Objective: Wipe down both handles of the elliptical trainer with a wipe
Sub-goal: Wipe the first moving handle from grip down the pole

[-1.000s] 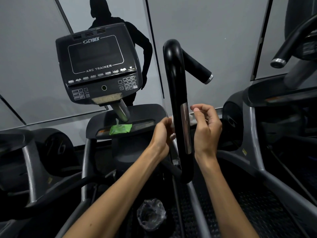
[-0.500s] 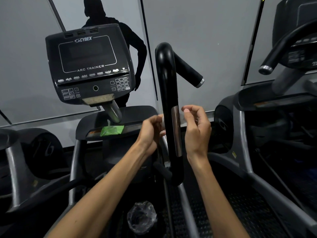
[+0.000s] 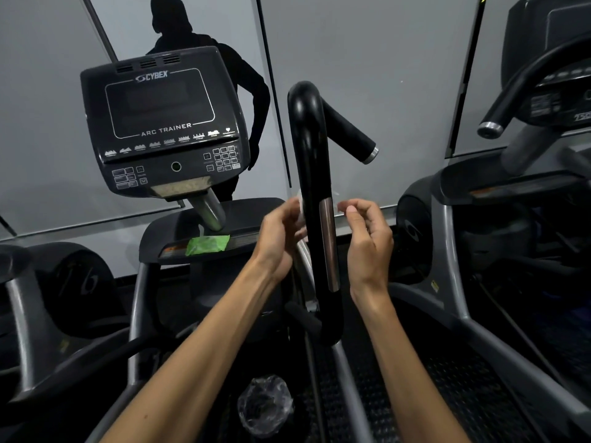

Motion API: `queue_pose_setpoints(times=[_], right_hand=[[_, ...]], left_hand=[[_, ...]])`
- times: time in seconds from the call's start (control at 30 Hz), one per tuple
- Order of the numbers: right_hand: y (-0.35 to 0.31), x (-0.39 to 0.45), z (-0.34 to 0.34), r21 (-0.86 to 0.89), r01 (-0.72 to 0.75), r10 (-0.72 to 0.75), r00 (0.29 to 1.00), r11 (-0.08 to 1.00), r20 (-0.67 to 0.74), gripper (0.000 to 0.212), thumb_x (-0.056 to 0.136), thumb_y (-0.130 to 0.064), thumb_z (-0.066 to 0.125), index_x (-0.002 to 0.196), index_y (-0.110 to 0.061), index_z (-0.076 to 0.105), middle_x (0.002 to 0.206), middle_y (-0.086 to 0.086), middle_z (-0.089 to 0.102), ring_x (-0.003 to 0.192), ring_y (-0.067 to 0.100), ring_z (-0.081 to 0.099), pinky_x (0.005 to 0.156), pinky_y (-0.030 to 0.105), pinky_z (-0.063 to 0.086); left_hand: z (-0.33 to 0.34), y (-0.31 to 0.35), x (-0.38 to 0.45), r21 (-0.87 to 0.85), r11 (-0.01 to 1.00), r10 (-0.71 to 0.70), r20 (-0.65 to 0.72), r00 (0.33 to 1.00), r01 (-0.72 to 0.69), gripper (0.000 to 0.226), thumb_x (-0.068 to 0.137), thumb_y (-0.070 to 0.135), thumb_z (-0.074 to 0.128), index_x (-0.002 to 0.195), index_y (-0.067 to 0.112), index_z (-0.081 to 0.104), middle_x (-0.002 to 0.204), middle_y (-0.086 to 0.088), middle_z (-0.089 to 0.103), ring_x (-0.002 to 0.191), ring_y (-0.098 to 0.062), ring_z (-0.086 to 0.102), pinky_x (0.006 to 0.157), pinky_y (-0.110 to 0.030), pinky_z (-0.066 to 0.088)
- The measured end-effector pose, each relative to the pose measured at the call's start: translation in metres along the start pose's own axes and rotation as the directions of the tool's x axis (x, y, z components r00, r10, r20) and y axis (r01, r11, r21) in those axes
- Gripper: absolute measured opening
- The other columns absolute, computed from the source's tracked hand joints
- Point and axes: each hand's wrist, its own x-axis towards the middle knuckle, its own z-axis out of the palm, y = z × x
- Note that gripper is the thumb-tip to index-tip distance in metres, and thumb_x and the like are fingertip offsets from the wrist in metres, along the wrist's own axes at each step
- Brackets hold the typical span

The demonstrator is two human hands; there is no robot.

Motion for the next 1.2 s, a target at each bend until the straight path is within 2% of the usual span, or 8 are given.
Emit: queue_pose_setpoints(times=[0.13, 0.3, 0.43, 0.67, 0.83, 0.9, 1.03, 1.2], right_hand=[[0.0, -0.001, 0.005, 0.021, -0.027, 0.027, 0.999, 0.999, -0.018, 0.018, 0.097, -0.029, 0.054, 0.097, -0.025, 0.071, 0.098, -0.008, 0.074, 0.1, 0.007, 0.068, 0.089, 0.025, 0.051], [0.001, -0.003, -0.002, 0.01, -0.035, 0.035, 0.999, 0.999, -0.004, 0.021, 0.103, -0.021, 0.052, 0.098, -0.028, 0.072, 0.101, -0.009, 0.074, 0.103, 0.005, 0.067, 0.091, 0.021, 0.049], [-0.001, -0.001, 0.003, 0.034, -0.027, 0.028, 0.999, 0.999, -0.024, 0.023, 0.102, -0.018, 0.051, 0.096, -0.026, 0.071, 0.101, -0.006, 0.074, 0.103, 0.007, 0.067, 0.09, 0.02, 0.048], [0.0, -0.001, 0.006, 0.052, -0.041, 0.043, 0.998, 0.998, -0.041, 0.023, 0.103, -0.016, 0.05, 0.098, -0.024, 0.071, 0.104, -0.005, 0.073, 0.105, 0.007, 0.066, 0.089, 0.017, 0.047], [0.0, 0.001, 0.002, 0.05, -0.042, 0.045, 0.997, 0.998, -0.056, 0.025, 0.102, -0.012, 0.049, 0.096, -0.024, 0.07, 0.102, -0.005, 0.073, 0.098, 0.005, 0.067, 0.087, 0.022, 0.051], [0.001, 0.0, 0.0, 0.056, -0.054, 0.057, 0.997, 0.997, -0.049, 0.026, 0.103, -0.011, 0.048, 0.096, -0.024, 0.07, 0.104, -0.003, 0.073, 0.099, 0.003, 0.067, 0.084, 0.021, 0.051], [0.008, -0.004, -0.005, 0.052, -0.057, 0.06, 0.997, 0.997, -0.043, 0.026, 0.1, -0.013, 0.051, 0.095, -0.03, 0.071, 0.103, -0.007, 0.075, 0.108, 0.011, 0.067, 0.098, 0.029, 0.05], [0.007, -0.008, 0.001, 0.059, -0.065, 0.069, 0.996, 0.996, -0.054, 0.024, 0.099, -0.012, 0.054, 0.095, -0.028, 0.072, 0.101, -0.007, 0.074, 0.105, 0.011, 0.068, 0.092, 0.025, 0.05]], left_hand=[[-0.001, -0.017, 0.003, -0.006, 0.994, -0.111, -0.02, 0.994, 0.111, 0.054, 0.1, 0.021, 0.035, 0.055, 0.023, 0.065, 0.062, 0.007, 0.051, 0.058, -0.009, 0.046, 0.065, -0.029, 0.035], [-0.02, -0.032, -0.016, 0.162, 0.98, -0.113, -0.051, 0.992, 0.12, 0.027, 0.096, 0.02, 0.043, 0.102, 0.014, 0.069, 0.083, -0.002, 0.061, 0.077, -0.012, 0.057, 0.075, -0.026, 0.046], [0.009, 0.002, -0.003, 0.045, 0.999, -0.022, -0.065, 0.998, 0.025, 0.043, 0.099, 0.021, 0.043, 0.063, 0.022, 0.066, 0.078, -0.01, 0.046, 0.06, -0.012, 0.037, 0.059, -0.026, 0.031], [-0.002, -0.014, -0.013, 0.089, 0.987, -0.13, -0.056, 0.99, 0.134, 0.052, 0.095, 0.013, 0.038, 0.049, 0.023, 0.061, 0.06, 0.008, 0.047, 0.06, -0.009, 0.043, 0.068, -0.028, 0.035], [0.01, -0.011, 0.008, -0.094, 0.977, -0.197, -0.071, 0.978, 0.19, 0.039, 0.096, 0.022, 0.037, 0.084, 0.007, 0.071, 0.089, -0.015, 0.068, 0.087, -0.028, 0.061, 0.085, -0.04, 0.047], [0.003, -0.031, 0.001, 0.003, 0.978, -0.207, -0.057, 0.977, 0.207, 0.042, 0.099, 0.026, 0.034, 0.091, 0.008, 0.072, 0.091, -0.014, 0.07, 0.086, -0.025, 0.064, 0.087, -0.04, 0.048], [-0.015, -0.05, -0.027, 0.237, 0.932, -0.265, -0.076, 0.961, 0.276, 0.043, 0.099, 0.018, 0.038, 0.07, 0.023, 0.07, 0.074, 0.004, 0.062, 0.073, -0.011, 0.055, 0.071, -0.027, 0.044], [-0.002, -0.025, -0.039, 0.406, 0.913, 0.033, -0.18, 0.983, 0.044, 0.022, 0.085, 0.026, 0.056, 0.079, 0.011, 0.071, 0.081, -0.003, 0.065, 0.082, -0.018, 0.059, 0.084, -0.037, 0.047]])
